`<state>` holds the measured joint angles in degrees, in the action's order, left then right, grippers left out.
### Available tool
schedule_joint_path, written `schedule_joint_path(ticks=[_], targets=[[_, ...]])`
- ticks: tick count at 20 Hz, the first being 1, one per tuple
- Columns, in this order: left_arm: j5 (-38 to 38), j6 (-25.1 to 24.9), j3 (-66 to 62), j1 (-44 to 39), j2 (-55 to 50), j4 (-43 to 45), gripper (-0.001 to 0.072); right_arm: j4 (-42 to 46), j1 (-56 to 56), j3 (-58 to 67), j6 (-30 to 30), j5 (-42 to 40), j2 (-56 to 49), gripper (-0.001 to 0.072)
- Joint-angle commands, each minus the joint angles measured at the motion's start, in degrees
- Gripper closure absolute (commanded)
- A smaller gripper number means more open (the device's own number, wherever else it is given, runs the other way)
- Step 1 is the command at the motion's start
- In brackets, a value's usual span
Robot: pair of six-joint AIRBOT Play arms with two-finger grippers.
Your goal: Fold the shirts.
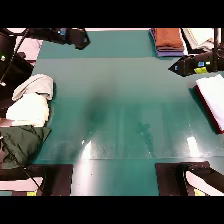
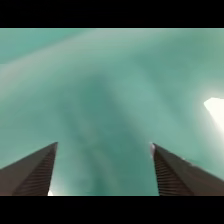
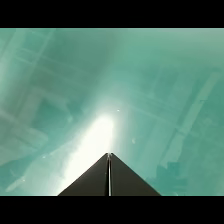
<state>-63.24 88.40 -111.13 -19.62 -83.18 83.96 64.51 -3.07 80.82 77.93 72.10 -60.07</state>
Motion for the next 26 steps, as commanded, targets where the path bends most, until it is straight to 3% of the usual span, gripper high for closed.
schedule_joint_path(ticks=[1,6,12,15,16,17,18,22,26], targets=[[-4.2,5.4,0.0,5.6,-2.3,17.1,0.0021,0.0,-0.1,0.0,0.0,0.0,0.0,0.0691],[-7.8,6.3,8.5,18.5,-7.5,16.5,0.0021,0.0,-0.1,0.0,0.0,-0.1,0.0,0.0691],[2.5,6.3,27.8,25.7,-9.6,16.2,0.0022,0.0,-0.1,0.0,0.1,-0.2,0.0,0.0691],[3.3,6.3,30.2,26.6,-9.6,16.3,0.0041,-0.1,-0.1,0.0,0.1,-0.5,0.0,0.069],[3.3,6.2,30.2,26.6,-9.3,16.4,0.0242,-0.1,-0.1,0.0,0.1,-0.9,0.0,0.0691],[3.2,6.2,29.7,26.6,-9.0,16.3,0.0511,-0.3,-0.1,0.0,0.1,-1.3,0.0,0.0691],[3.1,6.1,28.9,26.6,-8.3,16.1,0.068,-0.7,-0.1,0.0,0.1,-1.8,0.0,0.0691],[3.1,5.2,20.1,25.6,-0.7,15.5,0.0686,-2.0,-0.1,2.4,0.1,-3.1,0.0,0.0691],[1.8,1.2,6.6,19.2,11.9,15.1,0.0687,-2.0,-0.1,11.6,0.1,-3.2,0.0,0.0691]])
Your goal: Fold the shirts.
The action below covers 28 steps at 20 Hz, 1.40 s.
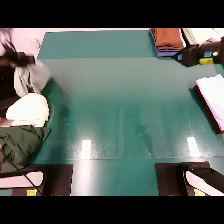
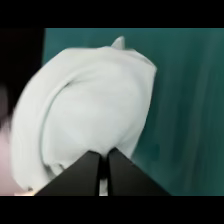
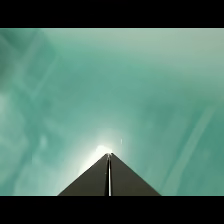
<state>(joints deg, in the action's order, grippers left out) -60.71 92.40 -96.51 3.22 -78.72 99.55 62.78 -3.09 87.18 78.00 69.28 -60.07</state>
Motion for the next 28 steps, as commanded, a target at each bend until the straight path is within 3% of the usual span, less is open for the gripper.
schedule_joint_path(ticks=[1,7,10,13,14,15,19,24,28], targets=[[-1.6,-3.3,-10.8,-6.4,10.3,-0.6,0.0687,-0.2,0.0,7.5,0.0,-0.4,0.0,0.0691],[-5.9,-4.4,-13.9,-27.4,16.5,-3.1,0.0687,-0.2,0.0,18.9,0.0,-0.2,0.0,0.0691],[-8.0,-4.6,-13.8,-39.3,11.4,-8.1,0.0686,-0.2,0.0,21.6,0.0,-0.1,0.0,0.0691],[-6.8,-9.5,-13.8,-48.3,3.1,-14.5,0.0682,-0.2,0.0,22.5,0.0,1.4,0.1,0.0691],[-6.6,-10.2,-13.8,-49.7,0.5,-17.0,0.0475,-0.2,0.0,22.5,0.0,2.3,0.1,0.0691],[-6.3,-10.0,-13.8,-50.3,-2.0,-19.6,0.0156,-0.2,0.0,22.5,0.0,3.4,0.0,0.0691],[-8.6,-8.6,-13.8,-46.8,-5.8,-18.1,0.0155,-0.2,0.0,22.5,0.0,6.1,0.0,0.0691],[-18.2,-2.2,-11.5,-27.5,-5.4,-18.0,0.0156,-0.2,0.0,22.5,0.0,6.3,0.0,0.0691],[-18.5,-2.5,1.7,-15.9,-3.9,-23.8,0.0156,-0.2,0.0,22.5,0.0,6.3,0.0,0.0691]])
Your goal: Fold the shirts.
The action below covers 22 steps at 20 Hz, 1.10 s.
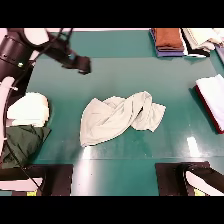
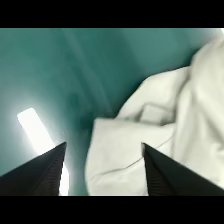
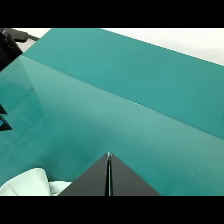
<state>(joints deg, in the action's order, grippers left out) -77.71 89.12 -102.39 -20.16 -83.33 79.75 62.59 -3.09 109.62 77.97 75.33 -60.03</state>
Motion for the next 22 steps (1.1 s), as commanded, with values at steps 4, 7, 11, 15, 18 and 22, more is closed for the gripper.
schedule_joint_path(ticks=[4,7,11,15,18,22], targets=[[4.3,0.4,26.4,9.4,2.1,-4.4,0.0155,0.0,0.0,0.0,0.0,0.3,-0.2,0.0691],[10.7,0.4,37.9,9.4,2.1,-8.1,0.0155,0.0,0.0,0.0,0.0,0.3,-0.2,0.0691],[20.0,-5.6,47.1,8.8,2.0,-22.0,0.0156,0.0,0.0,0.0,0.0,0.3,-0.2,0.069],[21.6,-5.6,47.8,6.3,2.1,-23.7,0.0182,0.5,0.0,0.0,0.0,1.0,-0.2,0.0691],[18.8,-5.7,43.3,7.3,2.1,-22.8,0.0677,0.4,4.6,-5.0,0.8,6.4,0.9,0.0691],[15.5,-7.1,34.2,8.1,3.1,-22.3,0.0685,0.5,18.8,-26.7,1.1,9.7,5.8,0.069]])
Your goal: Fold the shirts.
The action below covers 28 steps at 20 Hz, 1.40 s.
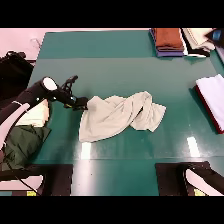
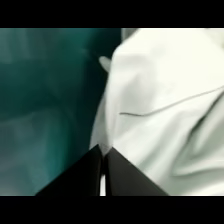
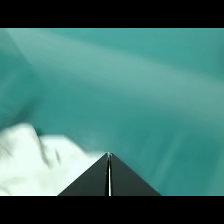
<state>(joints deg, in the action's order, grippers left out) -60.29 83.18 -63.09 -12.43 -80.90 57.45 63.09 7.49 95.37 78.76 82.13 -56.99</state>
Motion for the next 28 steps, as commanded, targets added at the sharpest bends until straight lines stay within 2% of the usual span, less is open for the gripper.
schedule_joint_path(ticks=[1,2,3,4,7,9,13,18,19,20,21,22,23,25,28], targets=[[-1.7,-1.2,-6.9,0.3,1.3,0.0,0.0685,0.0,12.0,-18.9,0.3,2.9,3.6,0.0687],[-1.6,-1.2,-8.9,0.3,1.9,0.1,0.0685,-0.1,15.6,-25.9,0.3,2.4,4.0,0.0584],[-1.5,-1.2,-10.5,0.3,2.4,0.4,0.0685,-0.1,18.0,-32.3,0.3,1.2,3.9,0.0344],[-1.6,-1.2,-11.7,0.3,2.6,0.6,0.0685,-0.3,19.7,-38.2,0.3,-0.3,3.3,0.0255],[-1.7,-1.2,-12.9,0.3,2.7,1.0,0.0685,-5.3,20.7,-51.7,-2.8,-6.7,-1.8,0.0258],[-1.9,-1.2,-12.9,0.3,2.7,1.6,0.0685,-11.1,20.7,-55.7,-4.3,-11.8,-6.3,0.0265],[-2.6,-1.2,-12.9,0.3,2.7,1.7,0.0685,-21.0,20.6,-56.4,-9.3,-17.1,-14.8,0.0269],[-1.2,-1.1,-12.9,0.3,2.7,1.7,0.0685,-21.0,13.3,-52.1,-9.6,-22.7,-21.2,0.0272],[-1.2,-1.1,-12.9,0.3,2.7,1.7,0.0686,-21.0,11.6,-51.2,-9.6,-24.3,-21.8,0.0293],[-1.3,-1.1,-12.9,0.3,2.7,1.7,0.0685,-20.9,9.9,-50.2,-9.6,-25.5,-22.2,0.035],[-1.3,-1.1,-12.9,0.3,2.7,1.8,0.0685,-20.8,8.6,-49.3,-9.6,-26.3,-22.4,0.0358],[-1.2,-1.1,-12.9,0.3,2.8,1.8,0.0686,-20.3,7.5,-48.3,-9.9,-26.5,-22.4,0.0543],[-1.3,-1.1,-13.1,0.3,2.9,2.1,0.0686,-18.4,6.5,-47.0,-9.9,-26.2,-22.3,0.0692],[-1.6,0.6,-15.3,0.3,4.2,5.6,0.0687,-14.4,5.3,-43.2,-9.9,-23.8,-20.3,0.0692],[-2.1,4.2,-23.7,0.3,10.4,15.5,0.0687,-8.9,5.5,-33.6,-9.9,-19.8,-11.7,0.0692]])
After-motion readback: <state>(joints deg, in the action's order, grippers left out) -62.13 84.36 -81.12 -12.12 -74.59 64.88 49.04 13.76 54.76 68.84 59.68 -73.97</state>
